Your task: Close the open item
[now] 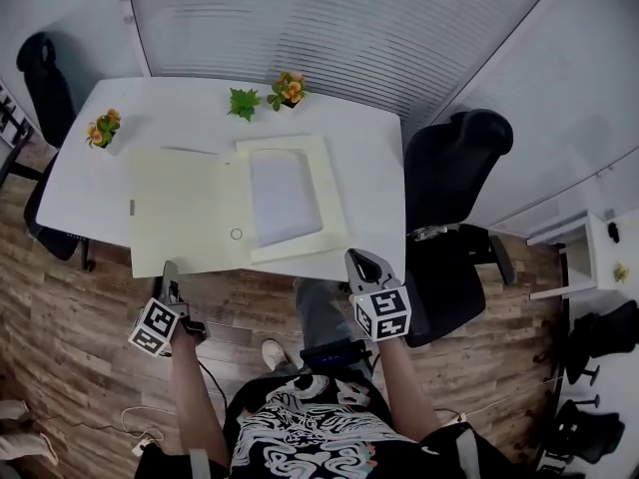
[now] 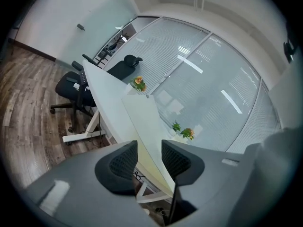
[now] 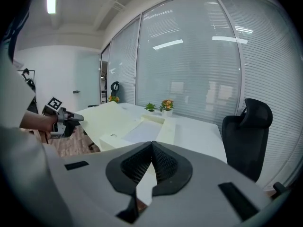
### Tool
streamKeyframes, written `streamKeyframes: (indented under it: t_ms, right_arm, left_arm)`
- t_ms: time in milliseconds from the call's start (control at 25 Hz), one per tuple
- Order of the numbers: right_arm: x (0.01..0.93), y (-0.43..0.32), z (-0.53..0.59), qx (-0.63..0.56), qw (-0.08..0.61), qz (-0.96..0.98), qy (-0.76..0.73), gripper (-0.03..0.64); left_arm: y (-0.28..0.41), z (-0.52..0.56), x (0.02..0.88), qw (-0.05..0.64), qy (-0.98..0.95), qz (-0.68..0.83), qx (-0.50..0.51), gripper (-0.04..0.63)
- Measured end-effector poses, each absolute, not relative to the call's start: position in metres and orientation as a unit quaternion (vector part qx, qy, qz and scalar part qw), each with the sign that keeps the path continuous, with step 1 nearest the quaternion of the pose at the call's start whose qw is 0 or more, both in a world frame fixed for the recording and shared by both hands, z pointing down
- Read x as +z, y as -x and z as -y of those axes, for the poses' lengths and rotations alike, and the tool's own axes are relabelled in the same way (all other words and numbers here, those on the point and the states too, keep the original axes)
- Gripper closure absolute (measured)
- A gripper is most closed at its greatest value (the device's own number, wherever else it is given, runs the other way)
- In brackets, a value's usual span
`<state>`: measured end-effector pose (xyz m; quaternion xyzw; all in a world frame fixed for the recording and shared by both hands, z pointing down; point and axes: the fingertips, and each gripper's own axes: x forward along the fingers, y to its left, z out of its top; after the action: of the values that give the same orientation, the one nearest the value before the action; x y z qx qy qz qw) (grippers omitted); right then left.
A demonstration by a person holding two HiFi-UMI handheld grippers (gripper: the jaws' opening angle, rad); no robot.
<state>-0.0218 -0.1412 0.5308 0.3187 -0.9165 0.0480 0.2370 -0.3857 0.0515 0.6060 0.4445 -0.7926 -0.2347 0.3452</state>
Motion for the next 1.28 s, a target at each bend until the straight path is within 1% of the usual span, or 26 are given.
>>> streamKeyframes:
  t_ms: [200,360,800,1000,1280]
  right_arm:
    - [0.557,0.031,0.154,0.046,0.267,0.917,-0.293,0.614]
    - [0.567,0.033,0.17,0.042,0.26,0.918,-0.296,0.614]
    - [0.595,0.034,0.179,0.048,0.254,0.924,-0.283,0.615]
    - [0.597,0.036,0.176,0.039,0.257,0.926,-0.274,0.615]
    - [0.597,0.033,0.177,0.047,0.244,0.926,-0.283,0.615]
  left_arm:
    - [0.388,-0.049,0.613,0.34,-0.432,0.8,-0.24,0.501]
    - [0.39,-0.043,0.603,0.325,-0.427,0.808,-0.245,0.535]
    - [0.396,-0.045,0.605,0.322,-0.397,0.828,-0.231,0.543]
    - [0.397,-0.043,0.6,0.298,-0.407,0.843,-0.187,0.541]
    - [0.392,-0.04,0.589,0.286,-0.419,0.842,-0.183,0.548]
